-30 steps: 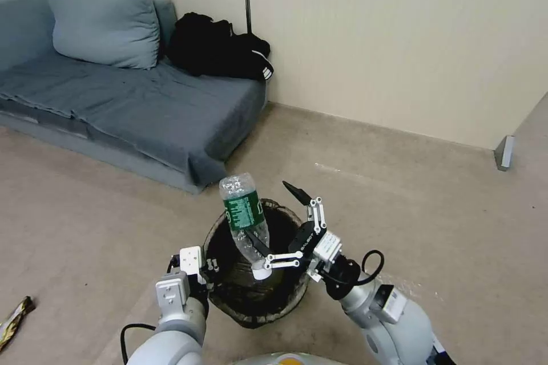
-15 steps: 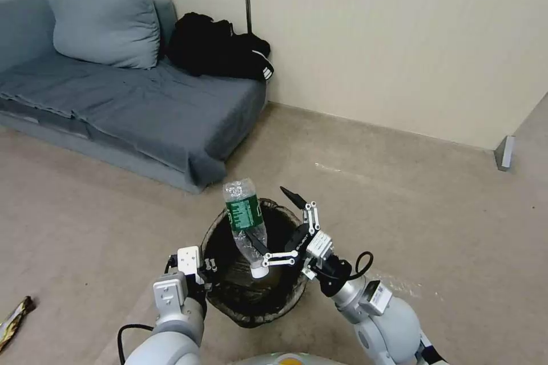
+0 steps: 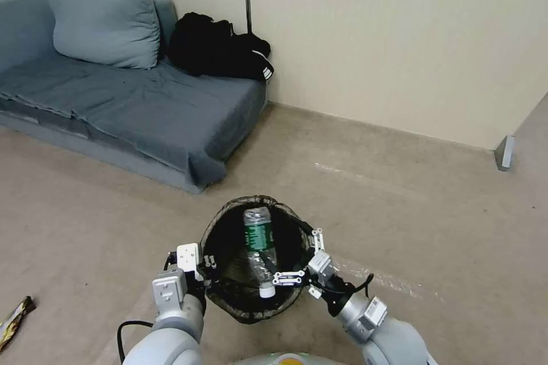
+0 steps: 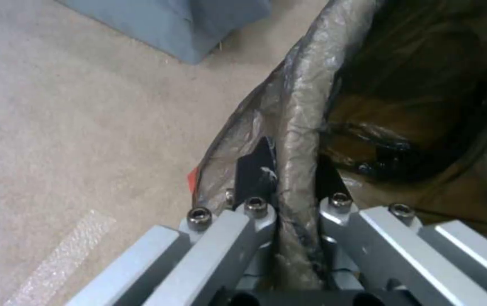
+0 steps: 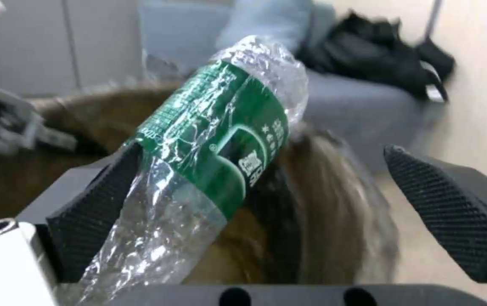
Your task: Pick up the trash bin, then pick up the garbage from the floor and place it into the trash bin.
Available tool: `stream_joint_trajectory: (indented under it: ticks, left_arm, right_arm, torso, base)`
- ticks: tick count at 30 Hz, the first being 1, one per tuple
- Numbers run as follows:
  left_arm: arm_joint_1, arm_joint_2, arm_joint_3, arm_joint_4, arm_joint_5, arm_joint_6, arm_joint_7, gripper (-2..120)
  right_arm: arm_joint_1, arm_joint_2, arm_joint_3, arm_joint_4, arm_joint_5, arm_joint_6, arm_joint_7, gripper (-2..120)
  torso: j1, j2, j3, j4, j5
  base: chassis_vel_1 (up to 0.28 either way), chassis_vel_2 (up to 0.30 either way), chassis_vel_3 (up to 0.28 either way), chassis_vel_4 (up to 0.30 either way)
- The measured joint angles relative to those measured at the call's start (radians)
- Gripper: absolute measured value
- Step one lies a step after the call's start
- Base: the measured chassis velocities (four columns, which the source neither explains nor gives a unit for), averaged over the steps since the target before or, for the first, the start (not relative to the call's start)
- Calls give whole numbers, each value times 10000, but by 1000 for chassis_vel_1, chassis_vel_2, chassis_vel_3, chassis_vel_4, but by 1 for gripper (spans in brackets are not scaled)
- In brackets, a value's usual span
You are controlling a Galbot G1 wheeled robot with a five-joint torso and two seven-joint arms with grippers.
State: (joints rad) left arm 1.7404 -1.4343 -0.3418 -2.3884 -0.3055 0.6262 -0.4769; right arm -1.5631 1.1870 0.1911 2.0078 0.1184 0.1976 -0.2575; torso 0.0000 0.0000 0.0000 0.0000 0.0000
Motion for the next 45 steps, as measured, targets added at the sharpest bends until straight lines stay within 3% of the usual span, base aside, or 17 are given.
stream_joint_trajectory:
  ticks: [7,14,38,45]
  left_arm:
    - [-121,-25,-49,-7,97,-77,26,0]
    - [-212,-41,-123,-109,18,-84,25,0]
    - [-555,-161,-517,-371,-1009,47,-211,0]
    - [-573,-111,-512,107,-889,26,-208,0]
  right_arm:
    - [-368,-833,-92,868,461,-2247,1603,100]
    - [-400,-1106,30,1116,523,-3071,2251,100]
    - [-729,-1316,355,995,163,-2378,1925,100]
    - [-1097,-815,559,2029,-356,-622,1786,100]
  torso:
    - [0,0,0,0,0]
    - [0,0,0,0,1]
    - [0,0,0,0,0]
    - [0,0,0,1,-1]
  base:
    - [0,0,0,0]
    - [0,0,0,0]
    - [0,0,0,0]
    - [0,0,0,0]
